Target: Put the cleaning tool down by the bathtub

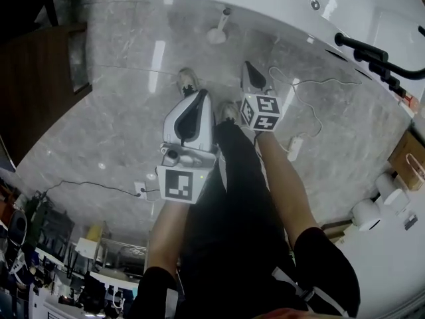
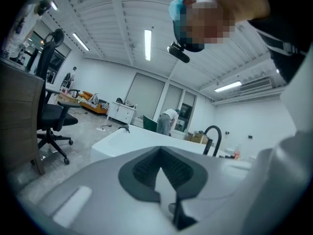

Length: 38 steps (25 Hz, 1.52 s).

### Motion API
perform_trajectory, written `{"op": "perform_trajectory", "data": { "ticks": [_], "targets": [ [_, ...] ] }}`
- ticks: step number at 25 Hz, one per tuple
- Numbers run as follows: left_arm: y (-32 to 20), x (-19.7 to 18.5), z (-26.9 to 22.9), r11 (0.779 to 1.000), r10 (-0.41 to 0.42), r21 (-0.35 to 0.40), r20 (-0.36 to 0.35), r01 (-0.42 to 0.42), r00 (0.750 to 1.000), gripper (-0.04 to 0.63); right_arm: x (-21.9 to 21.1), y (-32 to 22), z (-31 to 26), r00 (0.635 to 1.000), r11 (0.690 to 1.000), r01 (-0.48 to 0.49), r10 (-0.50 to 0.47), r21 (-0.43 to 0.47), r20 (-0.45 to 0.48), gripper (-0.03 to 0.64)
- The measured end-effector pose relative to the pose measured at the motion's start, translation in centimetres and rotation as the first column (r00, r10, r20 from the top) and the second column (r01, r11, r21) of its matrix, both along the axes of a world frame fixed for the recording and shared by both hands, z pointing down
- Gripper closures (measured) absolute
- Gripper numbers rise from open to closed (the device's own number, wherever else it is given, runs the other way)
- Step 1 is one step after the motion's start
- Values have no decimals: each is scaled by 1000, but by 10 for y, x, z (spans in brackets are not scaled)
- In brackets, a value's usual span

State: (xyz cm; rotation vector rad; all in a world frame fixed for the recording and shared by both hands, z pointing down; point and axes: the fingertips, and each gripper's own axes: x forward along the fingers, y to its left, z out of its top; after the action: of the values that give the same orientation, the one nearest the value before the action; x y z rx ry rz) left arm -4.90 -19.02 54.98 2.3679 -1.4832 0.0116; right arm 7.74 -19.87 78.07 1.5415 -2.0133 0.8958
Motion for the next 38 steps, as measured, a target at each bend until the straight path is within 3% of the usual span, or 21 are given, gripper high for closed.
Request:
{"op": "perform_trajectory", "data": {
  "ticks": [13,19,38],
  "targets": [
    [19,48,-89,997,49,62,17,-50,999,589,36,41,-116,999,998,-15,12,59,42,618],
    [35,54,-120,998,49,44,32,-51,998,589,38,53,-168,998,997,-8,3,75,63,618],
    [64,61,-263,993,-36,118,26,33,999,589,55,72,-370,994,972,9,-35,236,108,618]
  ]
}}
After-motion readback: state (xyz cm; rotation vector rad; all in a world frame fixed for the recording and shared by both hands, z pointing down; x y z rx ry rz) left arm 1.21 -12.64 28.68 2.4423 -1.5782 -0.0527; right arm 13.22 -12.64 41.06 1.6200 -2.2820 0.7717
